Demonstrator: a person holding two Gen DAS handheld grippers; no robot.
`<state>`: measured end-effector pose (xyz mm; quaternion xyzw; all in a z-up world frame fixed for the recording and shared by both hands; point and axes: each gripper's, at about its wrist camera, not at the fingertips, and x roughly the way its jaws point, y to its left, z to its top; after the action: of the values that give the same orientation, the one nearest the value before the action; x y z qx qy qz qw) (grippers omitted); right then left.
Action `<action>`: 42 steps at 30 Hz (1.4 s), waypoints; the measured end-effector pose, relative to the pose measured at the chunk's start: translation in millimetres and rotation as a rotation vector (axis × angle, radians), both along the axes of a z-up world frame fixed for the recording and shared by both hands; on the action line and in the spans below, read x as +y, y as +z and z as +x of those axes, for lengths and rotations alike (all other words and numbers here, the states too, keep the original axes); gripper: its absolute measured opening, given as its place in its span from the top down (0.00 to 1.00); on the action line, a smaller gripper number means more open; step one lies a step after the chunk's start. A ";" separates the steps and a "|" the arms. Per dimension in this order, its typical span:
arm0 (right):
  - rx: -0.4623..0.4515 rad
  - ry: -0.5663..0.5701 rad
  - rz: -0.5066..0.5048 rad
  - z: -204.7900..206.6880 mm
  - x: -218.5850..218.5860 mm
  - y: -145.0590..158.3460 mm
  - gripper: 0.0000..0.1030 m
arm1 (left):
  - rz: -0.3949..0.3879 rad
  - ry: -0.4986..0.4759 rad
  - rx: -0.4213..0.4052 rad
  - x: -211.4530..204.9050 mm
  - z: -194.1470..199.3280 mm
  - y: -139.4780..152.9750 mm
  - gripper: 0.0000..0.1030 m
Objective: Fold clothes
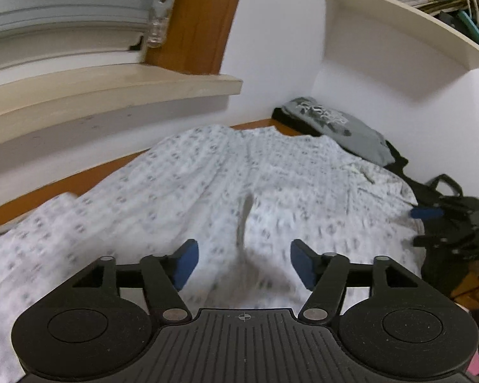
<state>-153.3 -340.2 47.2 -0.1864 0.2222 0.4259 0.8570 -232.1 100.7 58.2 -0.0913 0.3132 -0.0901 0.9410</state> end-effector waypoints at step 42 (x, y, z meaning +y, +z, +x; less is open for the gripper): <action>0.050 0.148 -0.011 -108.1 -37.9 39.8 0.00 | 0.088 0.298 -0.061 -27.7 -195.6 15.1 0.00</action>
<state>-261.3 -378.1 87.0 -0.1964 0.2312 0.4913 0.8164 -427.7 73.0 73.2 -0.0924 0.2714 0.0615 0.9560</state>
